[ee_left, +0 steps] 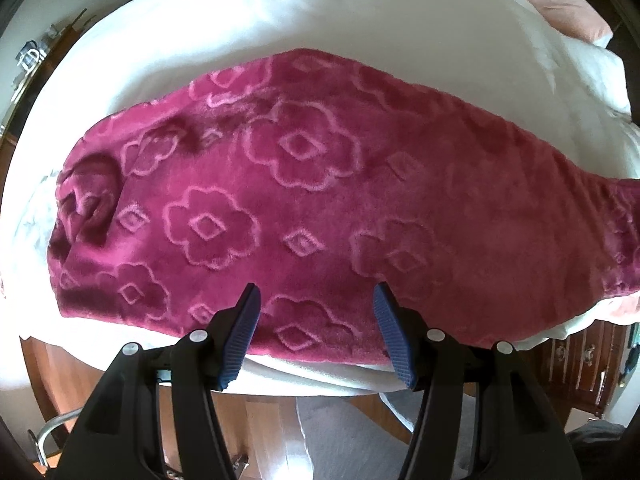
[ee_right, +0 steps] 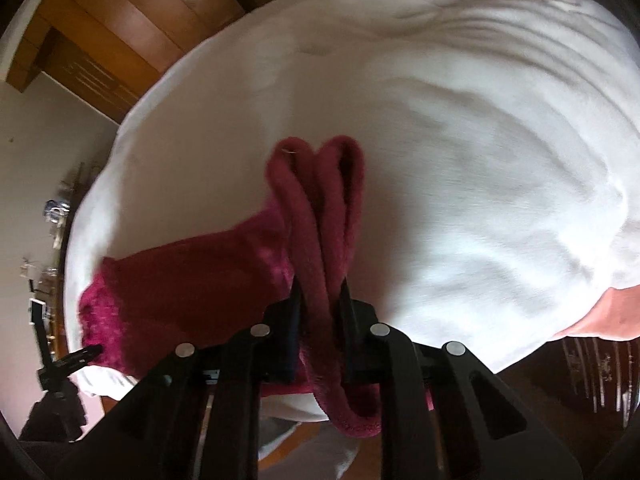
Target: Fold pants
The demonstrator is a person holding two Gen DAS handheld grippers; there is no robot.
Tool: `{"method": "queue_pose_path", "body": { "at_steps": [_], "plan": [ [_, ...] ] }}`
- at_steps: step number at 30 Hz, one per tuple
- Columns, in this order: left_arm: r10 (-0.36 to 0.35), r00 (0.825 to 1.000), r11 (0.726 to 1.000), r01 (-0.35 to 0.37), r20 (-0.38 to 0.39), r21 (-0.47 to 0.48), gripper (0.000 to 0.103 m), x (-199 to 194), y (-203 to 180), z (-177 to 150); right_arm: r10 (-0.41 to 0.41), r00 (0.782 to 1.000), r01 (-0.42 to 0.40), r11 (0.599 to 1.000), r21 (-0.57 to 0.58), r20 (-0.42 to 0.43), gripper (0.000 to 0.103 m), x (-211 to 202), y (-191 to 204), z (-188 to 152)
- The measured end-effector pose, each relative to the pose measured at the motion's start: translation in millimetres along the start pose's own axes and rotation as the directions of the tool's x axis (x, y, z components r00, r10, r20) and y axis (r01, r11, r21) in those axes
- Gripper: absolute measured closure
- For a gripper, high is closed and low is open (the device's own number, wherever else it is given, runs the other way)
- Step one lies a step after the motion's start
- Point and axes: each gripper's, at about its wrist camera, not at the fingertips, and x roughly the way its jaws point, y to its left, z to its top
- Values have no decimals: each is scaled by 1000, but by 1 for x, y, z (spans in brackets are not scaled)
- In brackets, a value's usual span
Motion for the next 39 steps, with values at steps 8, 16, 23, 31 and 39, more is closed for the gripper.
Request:
{"method": "queue_pose_path", "body": {
  "at_steps": [8,16,23,31,39],
  "plan": [
    [-37,999,999,37,25,-16,44,-9,25,3,158,987,-157,987,-43,16,88,-17,69,2],
    [-66,997,997,67,42,-30,44,-14,54,9,265,964,-265,963,-55,-15,88,-4,136,1],
    [-82,996,995,85,44,-57,44,-18,86,7,308,947,-315,946,-83,-87,88,30,213,-10],
    [-82,996,992,84,33,-91,44,-18,125,2,316,927,-344,931,-125,-204,88,79,288,-28],
    [-70,997,991,72,20,-116,44,-18,169,-1,265,913,-325,931,-164,-310,88,139,348,-52]
  ]
}}
